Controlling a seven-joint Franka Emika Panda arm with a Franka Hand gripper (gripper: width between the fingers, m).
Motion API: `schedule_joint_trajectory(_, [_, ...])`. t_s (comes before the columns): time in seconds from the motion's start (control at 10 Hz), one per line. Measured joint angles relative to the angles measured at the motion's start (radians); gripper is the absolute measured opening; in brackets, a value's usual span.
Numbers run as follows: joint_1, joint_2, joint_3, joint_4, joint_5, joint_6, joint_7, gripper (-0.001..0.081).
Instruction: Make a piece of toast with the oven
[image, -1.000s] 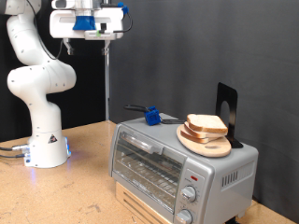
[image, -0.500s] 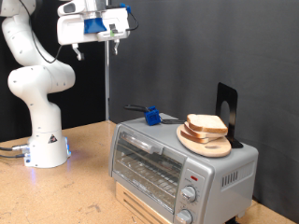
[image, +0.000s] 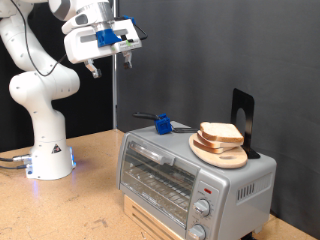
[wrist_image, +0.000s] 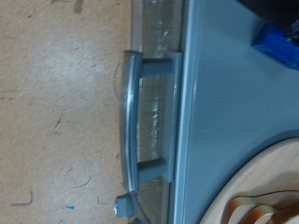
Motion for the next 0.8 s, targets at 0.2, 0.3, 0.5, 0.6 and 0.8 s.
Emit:
schedule_joint_trajectory(0.2, [0.002, 0.030, -0.039, 0.015, 0.061, -0.054, -0.006, 0.0800])
schedule_joint_trajectory(0.3, [0.003, 0.065, -0.059, 0.026, 0.077, -0.070, -0.014, 0.0800])
schedule_joint_trajectory(0.5, [0.005, 0.159, -0.092, 0.054, 0.083, -0.063, -0.042, 0.0800])
schedule_joint_trajectory(0.6, [0.005, 0.213, -0.092, 0.083, 0.083, -0.056, -0.045, 0.0800])
schedule_joint_trajectory(0.8, [0.005, 0.201, -0.094, 0.075, 0.096, -0.057, -0.058, 0.0800])
